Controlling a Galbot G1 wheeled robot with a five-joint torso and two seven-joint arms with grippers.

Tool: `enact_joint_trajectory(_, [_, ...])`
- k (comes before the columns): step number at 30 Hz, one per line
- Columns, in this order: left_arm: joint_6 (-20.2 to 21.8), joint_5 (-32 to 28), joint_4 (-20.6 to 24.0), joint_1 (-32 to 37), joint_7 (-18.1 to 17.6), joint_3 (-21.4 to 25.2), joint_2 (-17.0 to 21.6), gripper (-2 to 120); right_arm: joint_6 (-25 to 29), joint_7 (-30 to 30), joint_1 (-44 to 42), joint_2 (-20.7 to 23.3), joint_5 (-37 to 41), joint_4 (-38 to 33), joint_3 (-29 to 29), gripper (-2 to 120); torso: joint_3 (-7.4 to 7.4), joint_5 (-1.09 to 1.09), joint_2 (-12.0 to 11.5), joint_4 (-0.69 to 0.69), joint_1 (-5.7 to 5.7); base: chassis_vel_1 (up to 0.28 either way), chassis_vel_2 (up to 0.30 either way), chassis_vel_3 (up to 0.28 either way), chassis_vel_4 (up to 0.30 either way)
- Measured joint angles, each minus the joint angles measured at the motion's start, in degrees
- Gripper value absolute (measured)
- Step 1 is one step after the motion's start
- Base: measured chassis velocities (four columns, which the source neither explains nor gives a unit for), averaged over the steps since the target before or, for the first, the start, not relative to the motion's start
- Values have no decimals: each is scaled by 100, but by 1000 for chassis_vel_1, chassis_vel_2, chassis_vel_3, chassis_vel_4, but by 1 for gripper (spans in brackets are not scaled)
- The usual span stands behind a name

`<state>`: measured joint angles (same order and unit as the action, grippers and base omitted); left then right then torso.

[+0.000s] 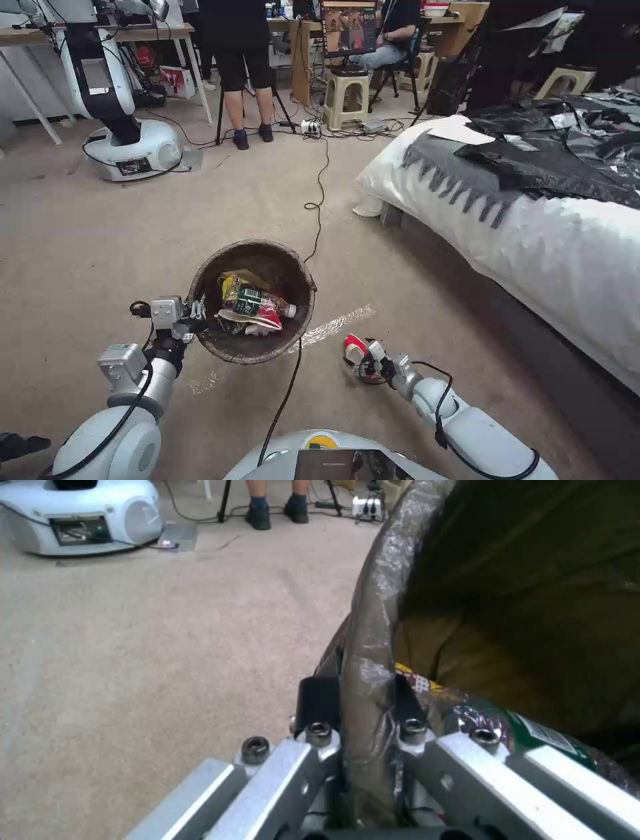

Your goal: Pick up the trash bin, then pick up the garbage from the floor and place it into the trash bin.

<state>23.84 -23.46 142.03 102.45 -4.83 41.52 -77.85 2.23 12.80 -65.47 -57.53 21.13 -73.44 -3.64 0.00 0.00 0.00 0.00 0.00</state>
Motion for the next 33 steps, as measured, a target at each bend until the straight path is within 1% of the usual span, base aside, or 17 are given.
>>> enact_joint_trajectory(3, [-1, -7, -9, -14, 1, 0, 3, 0, 0, 13, -12, -32, -32, 36, 1, 87, 0, 0, 0, 0, 0, 0, 0, 0, 0])
enact_joint_trajectory(4, [-1, -7, -9, -14, 1, 0, 3, 0, 0, 13, -12, -32, -32, 36, 1, 87, 0, 0, 0, 0, 0, 0, 0, 0, 0])
enact_joint_trajectory(5, [-2, -8, -12, -17, 1, 0, 4, 0, 0, 18, -18, -40, -37, 41, 1, 83, 0, 0, 0, 0, 0, 0, 0, 0, 0])
enact_joint_trajectory(7, [-3, -13, -17, -23, 0, 0, 7, 0, 0, 26, -43, -62, -45, 49, 8, 72, 0, 0, 0, 0, 0, 0, 0, 0, 0])
enact_joint_trajectory(8, [-3, -13, -17, -23, 0, 0, 7, 0, 0, 26, -43, -62, -45, 49, 8, 72, 0, 0, 0, 0, 0, 0, 0, 0, 0])
enact_joint_trajectory(12, [-5, -21, -23, -31, -3, 0, 11, 0, 0, 37, -66, -65, -45, 24, 26, 54, 0, 1, 0, 0, 0, 0, 0, 0, 0])
enact_joint_trajectory(13, [-5, -21, -23, -31, -3, 0, 11, 0, 0, 37, -66, -65, -45, 24, 26, 54, 0, 1, 0, 0, 0, 0, 0, 0, 0])
enact_joint_trajectory(15, [-7, -23, -26, -35, -4, 0, 12, 0, 2, 36, -68, -63, -46, 4, 29, 46, 0, 1, 0, 0, 0, 0, 0, 0, 0])
enact_joint_trajectory(17, [-8, -27, -31, -39, -4, 0, 19, 0, 4, 25, -71, -61, -47, -25, 31, 34, 0, 1, 0, 0, 0, 0, 0, 0, 0])
enact_joint_trajectory(18, [-8, -27, -31, -39, -4, 0, 19, 0, 4, 25, -71, -61, -47, -25, 31, 34, 0, 1, 0, 0, 0, 0, 0, 0, 0])
enact_joint_trajectory(21, [-8, -29, -33, -39, -4, -1, 32, 0, 20, 16, -71, -61, -73, -33, 41, 22, 0, 1, 0, 0, 0, 0, 0, 0, 0])
enact_joint_trajectory(22, [-8, -29, -33, -39, -4, -1, 32, 0, 20, 16, -71, -61, -73, -33, 41, 22, 0, 1, 0, 0, 0, 0, 0, 0, 0])
enact_joint_trajectory(24, [-9, -31, -33, -39, -4, -2, 36, 0, 42, 11, -73, -64, -89, -39, 48, 13, 0, 1, 0, 0, 0, 0, 0, 0, 0])
enact_joint_trajectory(25, [-9, -31, -33, -39, -4, -5, 37, 0, 49, 4, -76, -64, -94, -56, 57, 7, 0, 1, 0, 0, 0, 0, 0, 0, 0])
enact_joint_trajectory(26, [-9, -31, -33, -39, -4, -5, 37, 0, 49, 4, -76, -64, -94, -56, 57, 7, 0, 1, 0, 0, 0, 0, 0, 0, 0])
enact_joint_trajectory(28, [-9, -31, -33, -38, -3, -12, 38, 0, 51, -39, -80, -62, -96, -101, 83, 0, 0, 0, 0, 0, 0, 0, 0, 0, 0])
enact_joint_trajectory(33, [-9, -30, -33, -35, -2, -19, 38, 0, 67, -99, -90, -16, -89, -261, 175, 0, 0, 0, 0, 0, 0, 0, 0, 0, 0])
